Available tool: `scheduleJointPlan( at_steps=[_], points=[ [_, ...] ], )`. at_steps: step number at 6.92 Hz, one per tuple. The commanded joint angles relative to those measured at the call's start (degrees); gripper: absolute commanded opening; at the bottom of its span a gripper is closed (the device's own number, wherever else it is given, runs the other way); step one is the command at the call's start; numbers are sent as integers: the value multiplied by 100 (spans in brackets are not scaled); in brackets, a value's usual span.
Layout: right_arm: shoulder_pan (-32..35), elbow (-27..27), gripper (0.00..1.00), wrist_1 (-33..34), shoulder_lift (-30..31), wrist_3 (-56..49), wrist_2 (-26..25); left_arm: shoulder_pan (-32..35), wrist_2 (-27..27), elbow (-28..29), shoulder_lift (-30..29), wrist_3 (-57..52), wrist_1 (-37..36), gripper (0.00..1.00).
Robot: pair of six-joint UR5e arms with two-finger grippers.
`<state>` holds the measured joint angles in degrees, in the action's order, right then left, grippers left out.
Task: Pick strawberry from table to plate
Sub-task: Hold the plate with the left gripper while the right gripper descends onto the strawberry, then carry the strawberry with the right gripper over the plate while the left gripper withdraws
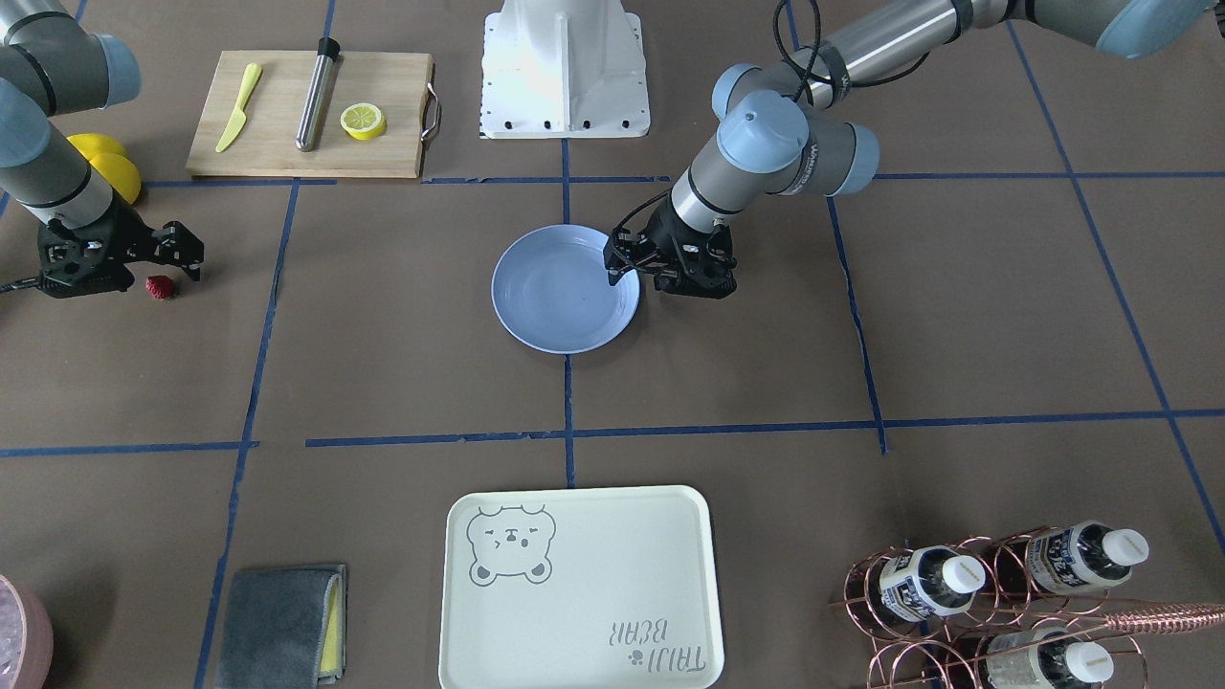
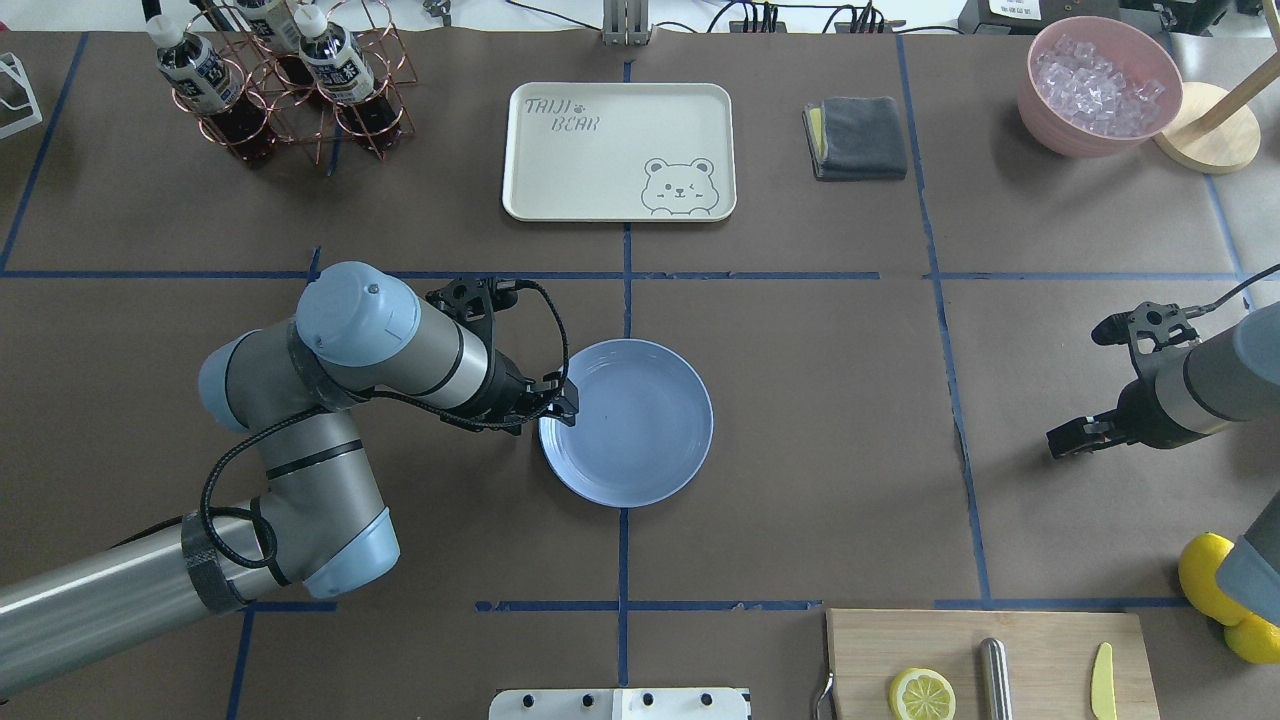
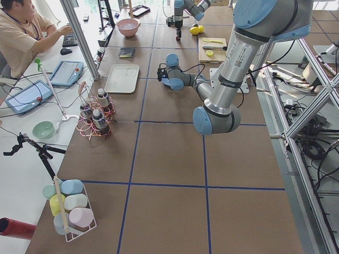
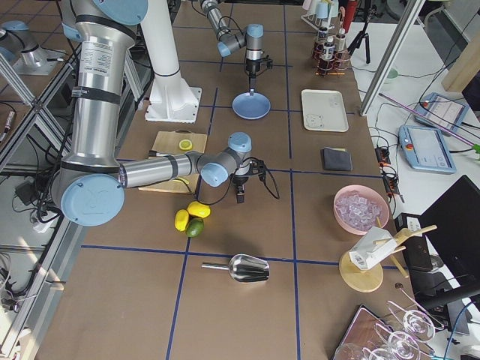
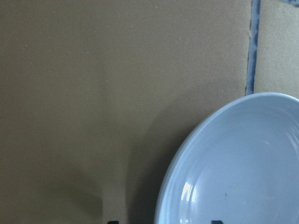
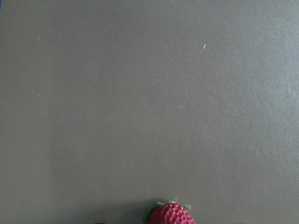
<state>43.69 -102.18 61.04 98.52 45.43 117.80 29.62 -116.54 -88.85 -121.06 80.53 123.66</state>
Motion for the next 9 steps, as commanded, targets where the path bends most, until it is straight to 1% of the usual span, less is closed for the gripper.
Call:
scheduleJointPlan(
  at_steps=[1, 2, 3, 4, 5, 6, 7, 8, 9],
  points=[
    [7, 49, 70, -4, -17, 0, -2, 0, 0, -26, 3, 7, 0, 73],
    [16, 23, 44, -4, 9, -8, -2, 0, 0, -44, 3, 16, 0, 73],
    [25, -21, 7, 5, 18, 0, 6, 0, 0, -62, 3, 16, 0, 73],
    [34, -169, 0, 5, 36, 1, 67, 0, 9, -88, 3, 16, 0, 73],
    [43, -432, 0, 74, 44, 27, 68, 0, 9, -132, 12, 16, 0, 73],
    [17, -748, 0, 84, -16, 410, 77, 17, 9, -228, 29, 16, 0, 73],
    [-219, -899, 0, 49, -487, 1571, 86, 26, -8, -568, 325, 7, 9, 73],
    [-813, -865, 0, 75, -1223, 2714, -54, 61, -9, -885, 607, -19, 18, 73],
    [-1576, -830, 0, 101, -1987, 3708, -777, 262, -70, -1001, 688, -37, 18, 73]
  ],
)
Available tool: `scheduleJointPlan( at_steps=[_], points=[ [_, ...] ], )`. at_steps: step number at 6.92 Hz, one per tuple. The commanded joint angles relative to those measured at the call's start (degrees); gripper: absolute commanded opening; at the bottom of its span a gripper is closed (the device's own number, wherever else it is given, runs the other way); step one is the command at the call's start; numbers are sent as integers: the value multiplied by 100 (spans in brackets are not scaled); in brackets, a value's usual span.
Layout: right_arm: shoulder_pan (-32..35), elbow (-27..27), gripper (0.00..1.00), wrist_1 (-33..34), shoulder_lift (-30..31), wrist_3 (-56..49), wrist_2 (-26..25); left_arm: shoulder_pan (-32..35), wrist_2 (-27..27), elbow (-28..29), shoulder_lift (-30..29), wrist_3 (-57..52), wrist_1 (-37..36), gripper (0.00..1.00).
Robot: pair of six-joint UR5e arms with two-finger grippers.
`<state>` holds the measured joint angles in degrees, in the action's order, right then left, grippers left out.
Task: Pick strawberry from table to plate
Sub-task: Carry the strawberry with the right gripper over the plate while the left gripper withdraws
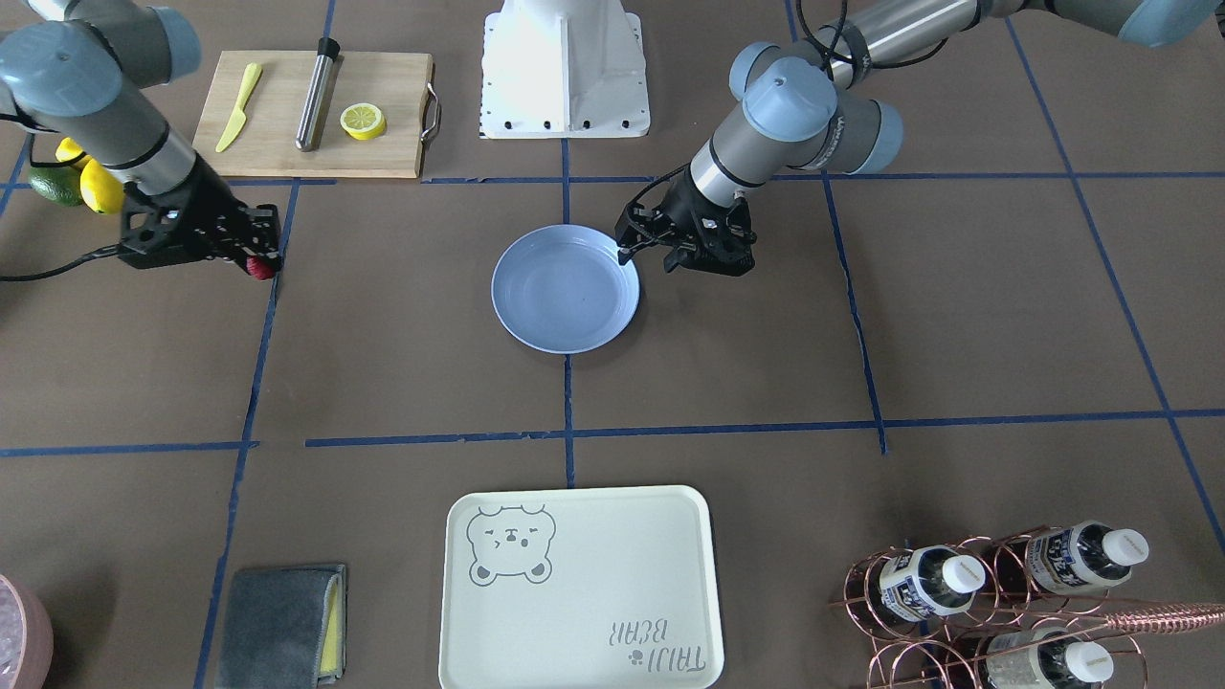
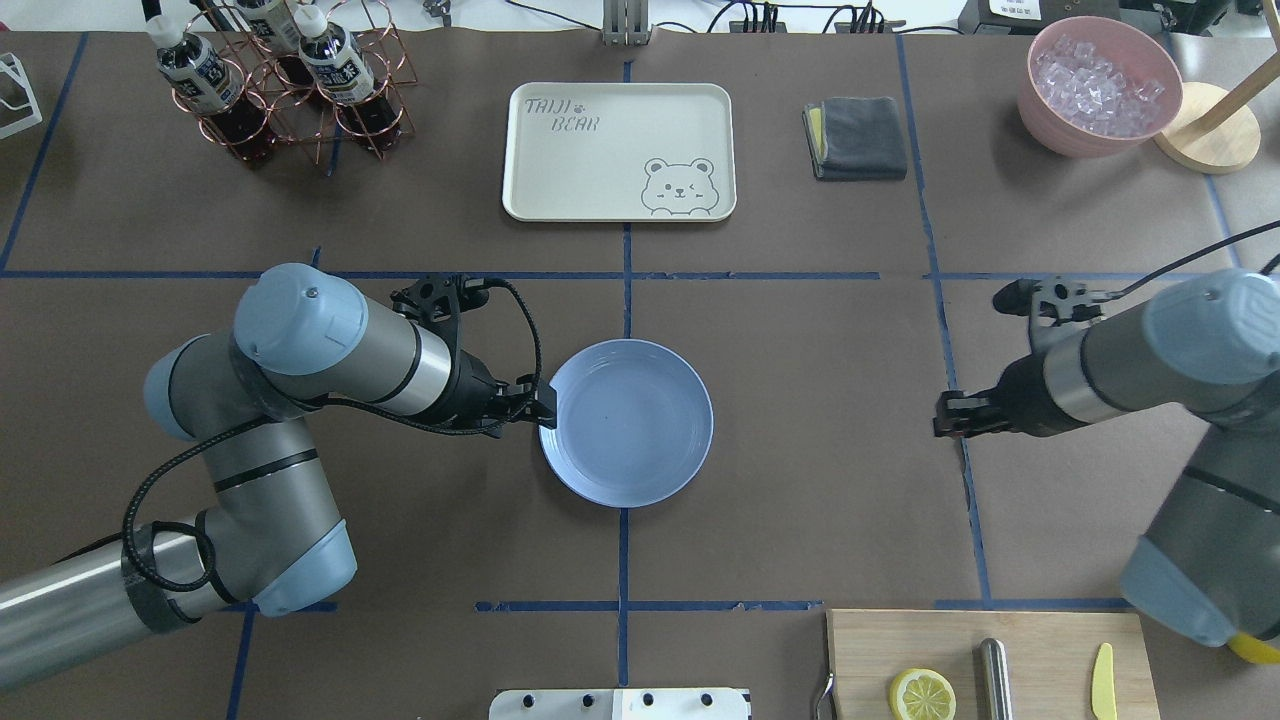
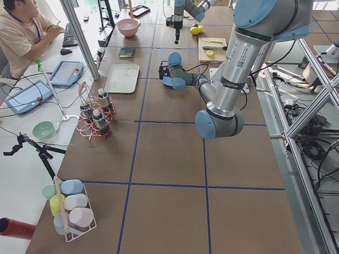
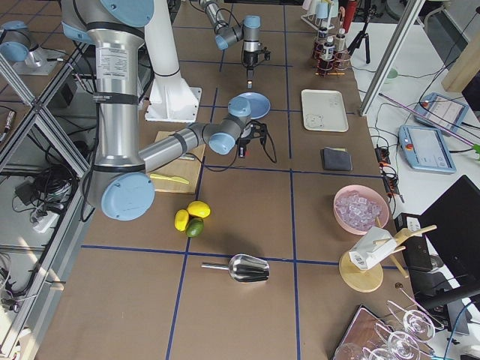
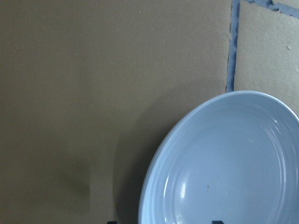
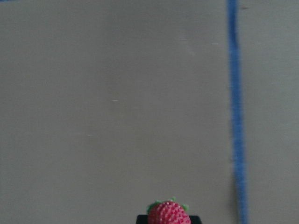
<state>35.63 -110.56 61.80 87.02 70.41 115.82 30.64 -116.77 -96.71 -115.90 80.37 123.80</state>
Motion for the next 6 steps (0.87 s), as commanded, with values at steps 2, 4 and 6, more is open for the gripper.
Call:
scheduleJointPlan(
  at_steps=[2, 4, 6],
  points=[
    [-1495, 707, 0, 854, -2479, 1956, -1865, 833, -335, -689, 1012, -964, 91, 73],
    [-1638, 1552, 0, 1053, -3505, 2679, -2386, 1399, -1163, -692, 1218, -1304, 74, 73],
    [-1638, 1817, 0, 1167, -3587, 2627, -2450, 1392, -1147, -674, 1210, -1296, 83, 77]
  ],
)
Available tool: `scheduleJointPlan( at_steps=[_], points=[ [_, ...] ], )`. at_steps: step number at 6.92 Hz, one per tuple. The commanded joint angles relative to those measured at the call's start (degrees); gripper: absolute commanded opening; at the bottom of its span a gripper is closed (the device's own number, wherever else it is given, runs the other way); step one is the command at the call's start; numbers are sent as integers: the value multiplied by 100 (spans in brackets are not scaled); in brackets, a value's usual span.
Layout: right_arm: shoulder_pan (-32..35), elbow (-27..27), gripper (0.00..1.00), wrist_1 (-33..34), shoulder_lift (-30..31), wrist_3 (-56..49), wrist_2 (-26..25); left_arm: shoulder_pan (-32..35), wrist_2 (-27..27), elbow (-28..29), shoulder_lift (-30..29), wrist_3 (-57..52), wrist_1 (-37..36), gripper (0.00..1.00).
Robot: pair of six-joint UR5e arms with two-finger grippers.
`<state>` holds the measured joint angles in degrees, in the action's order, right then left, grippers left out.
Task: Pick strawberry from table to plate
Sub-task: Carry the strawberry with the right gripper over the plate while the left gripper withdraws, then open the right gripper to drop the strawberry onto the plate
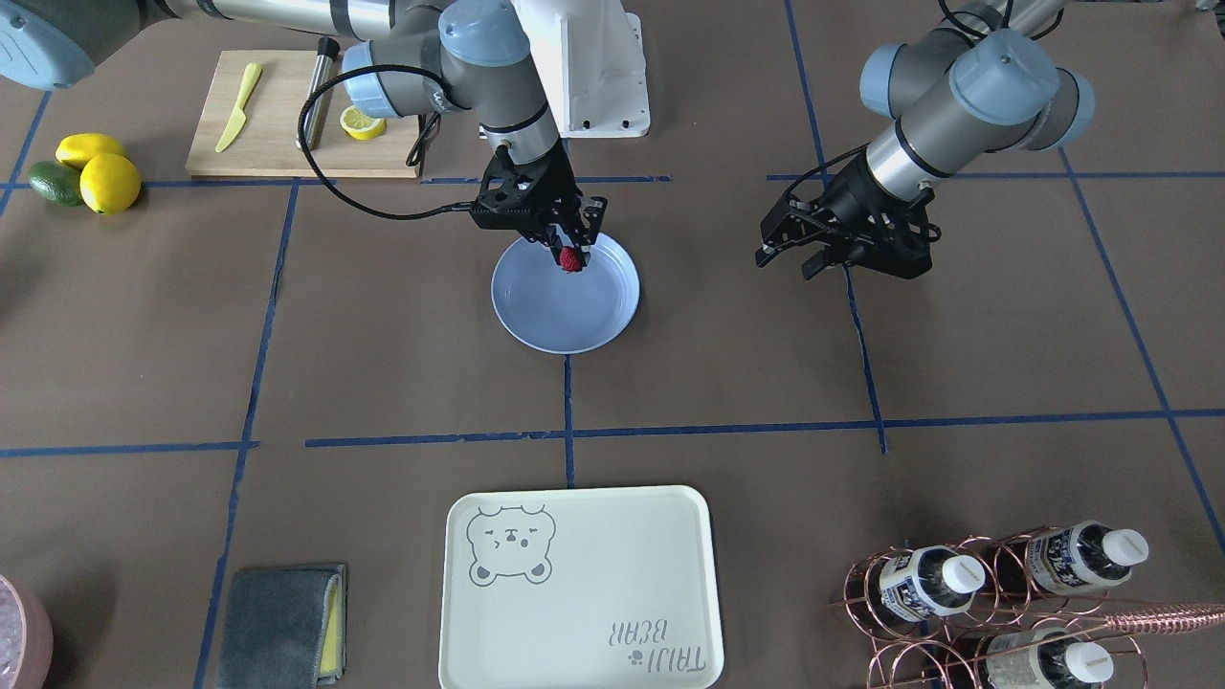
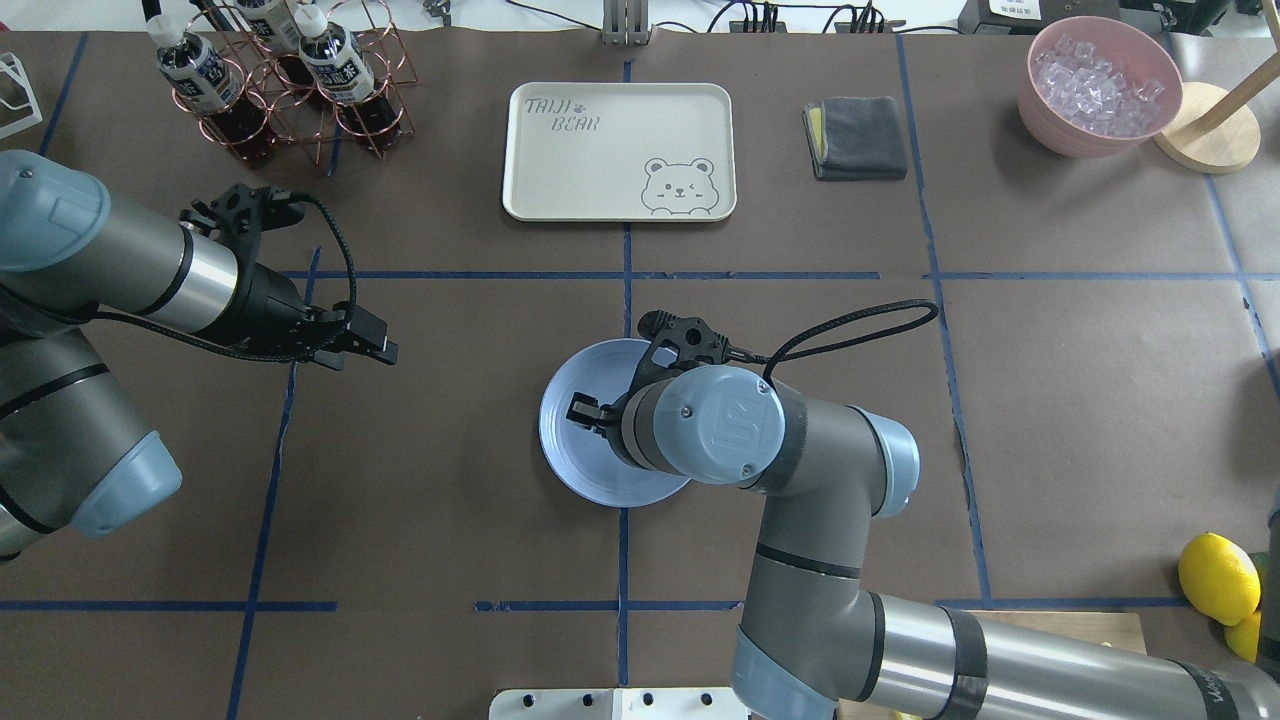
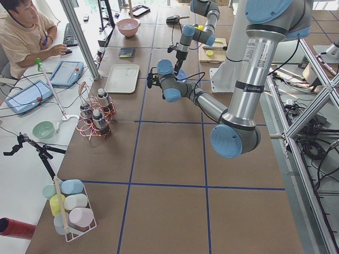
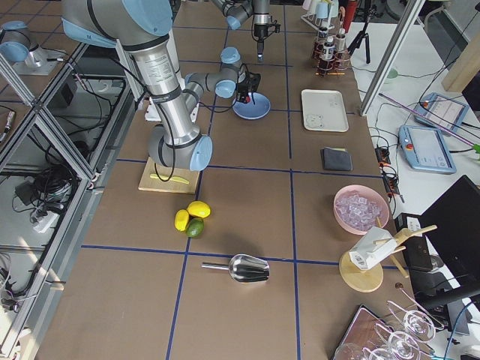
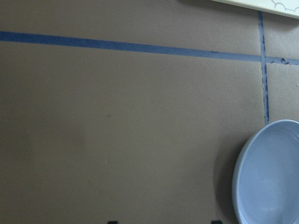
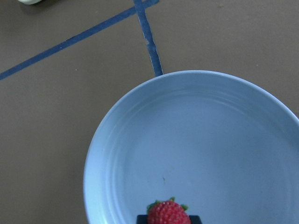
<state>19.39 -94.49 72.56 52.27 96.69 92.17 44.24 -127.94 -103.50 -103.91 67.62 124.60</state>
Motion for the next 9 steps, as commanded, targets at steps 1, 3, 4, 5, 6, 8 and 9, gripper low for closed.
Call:
scheduleJointPlan(
  at_steps=[1, 3, 4, 5, 6, 8, 9],
  points=[
    [-14, 264, 0, 240, -120, -53, -163, 23, -30, 22, 2, -12, 3, 78],
    [-14, 475, 0, 224, -120, -36, -164, 6, -30, 66, -24, -12, 55, 80],
    [-14, 563, 0, 189, -138, -27, -155, 6, -30, 75, 2, -12, 117, 81],
    [-14, 546, 86, 197, -207, -10, -146, 6, -30, 75, 28, -12, 144, 81],
    [-14, 529, 100, 197, -243, 17, -138, 6, -30, 75, 28, -12, 161, 81],
    [265, -177, 100, 476, -8, -44, 315, 40, -30, 75, 133, -90, 222, 82],
    [633, -1019, 100, 827, 690, -219, 876, 189, -30, 67, 534, -674, 388, 82]
  ],
)
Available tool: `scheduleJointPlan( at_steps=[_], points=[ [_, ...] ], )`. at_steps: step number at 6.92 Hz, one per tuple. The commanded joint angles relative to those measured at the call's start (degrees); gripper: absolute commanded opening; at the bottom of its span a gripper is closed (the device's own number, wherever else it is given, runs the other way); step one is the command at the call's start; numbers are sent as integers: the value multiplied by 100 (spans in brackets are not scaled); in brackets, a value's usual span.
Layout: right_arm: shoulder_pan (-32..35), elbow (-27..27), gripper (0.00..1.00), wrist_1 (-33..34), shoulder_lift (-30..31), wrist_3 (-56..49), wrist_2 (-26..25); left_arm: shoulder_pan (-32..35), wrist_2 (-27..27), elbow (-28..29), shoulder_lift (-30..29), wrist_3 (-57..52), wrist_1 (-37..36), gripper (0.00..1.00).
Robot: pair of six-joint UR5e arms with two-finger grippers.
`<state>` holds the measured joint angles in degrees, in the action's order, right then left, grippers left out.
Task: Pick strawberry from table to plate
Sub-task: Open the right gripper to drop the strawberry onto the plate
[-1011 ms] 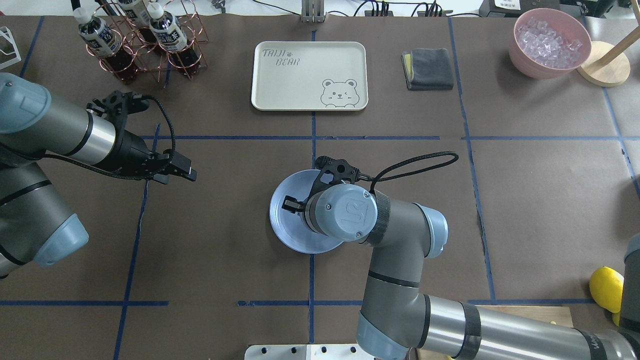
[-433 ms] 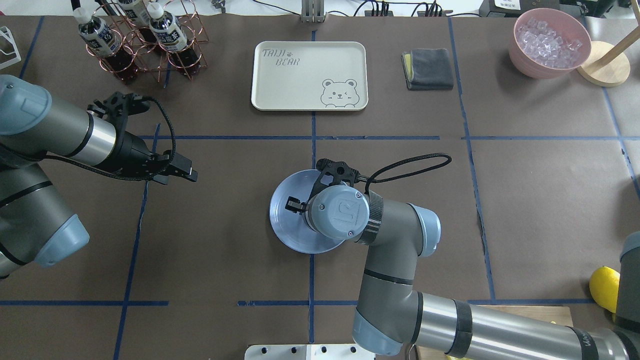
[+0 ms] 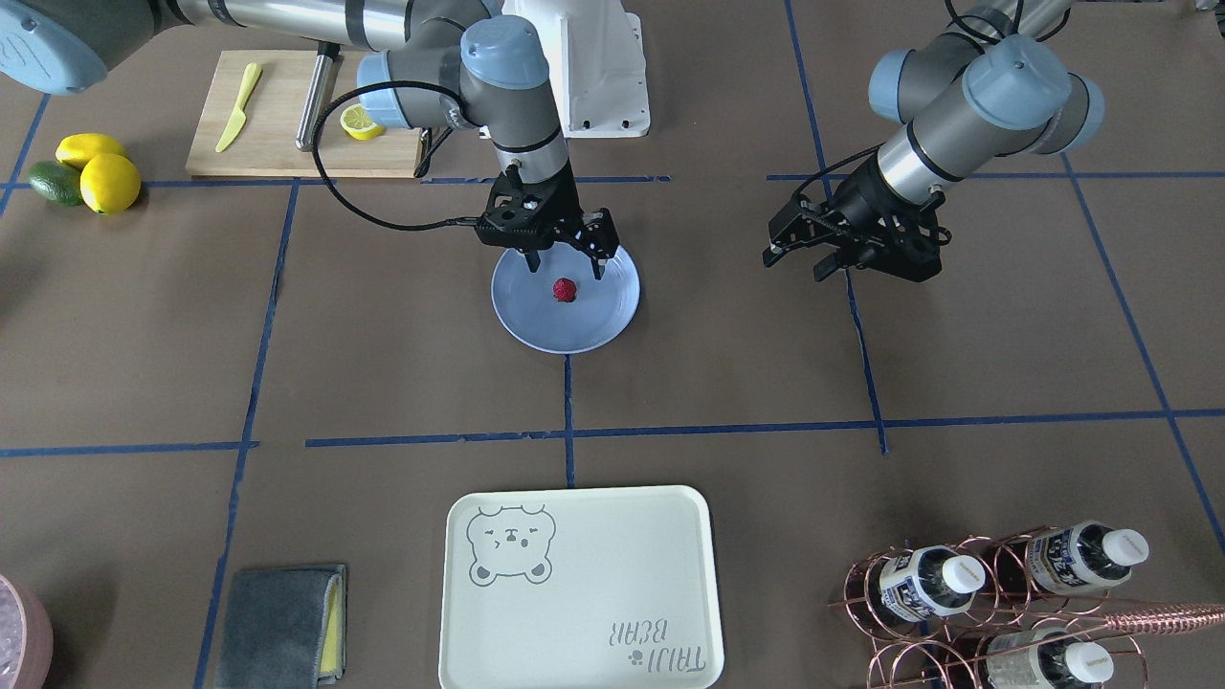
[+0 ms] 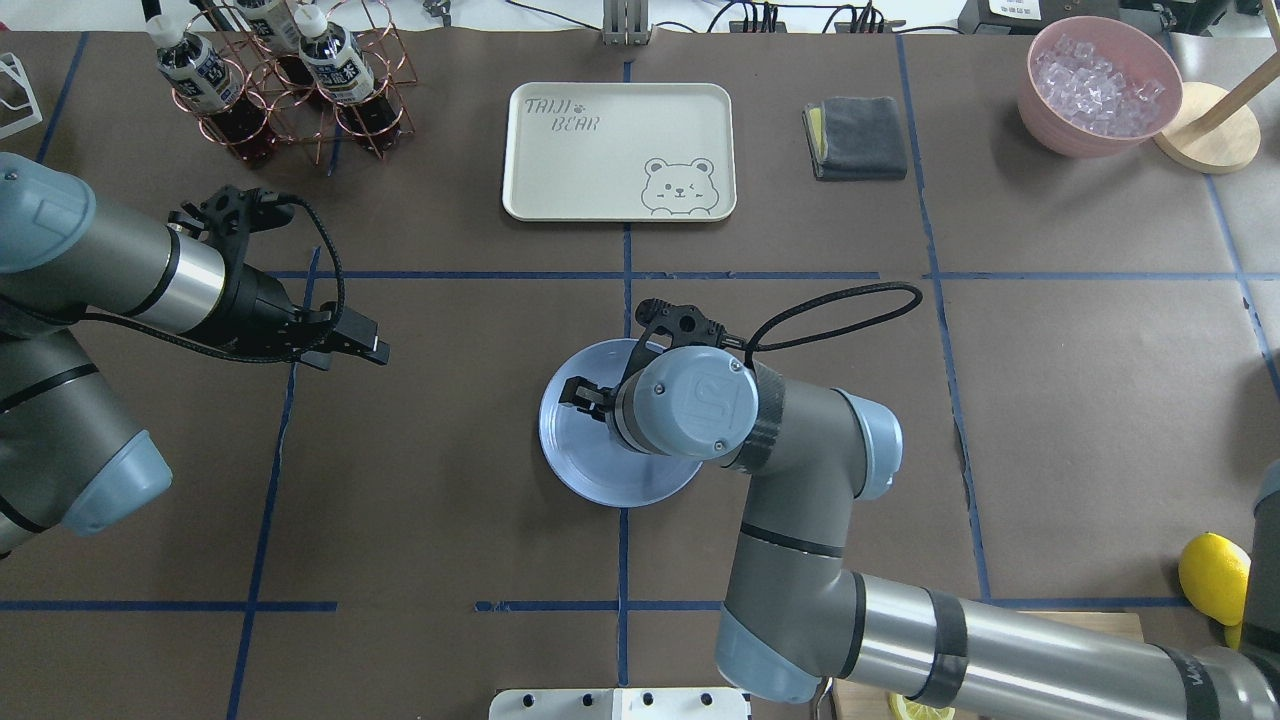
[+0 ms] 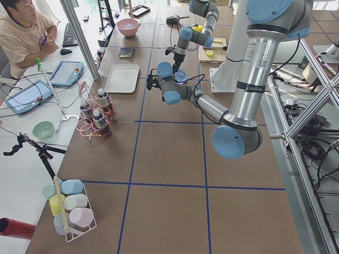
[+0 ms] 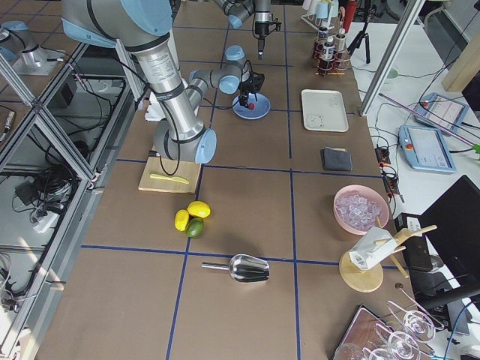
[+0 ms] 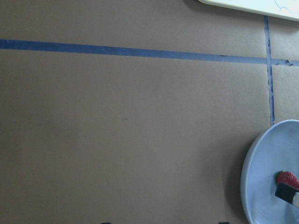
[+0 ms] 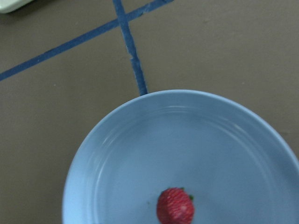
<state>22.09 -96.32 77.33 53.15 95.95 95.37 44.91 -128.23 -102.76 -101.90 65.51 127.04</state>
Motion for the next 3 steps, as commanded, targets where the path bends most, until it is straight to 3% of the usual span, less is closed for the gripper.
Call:
scheduleJointPlan(
  at_steps=[1, 3],
  points=[
    [740, -1628, 100, 361, 1496, -1026, 1031, 463, 0, 10, 850, -1626, 145, 82],
    [2090, -2013, 100, 300, 2897, -2888, 2216, 1437, -26, 177, 1494, -3633, 102, 82]
  ],
)
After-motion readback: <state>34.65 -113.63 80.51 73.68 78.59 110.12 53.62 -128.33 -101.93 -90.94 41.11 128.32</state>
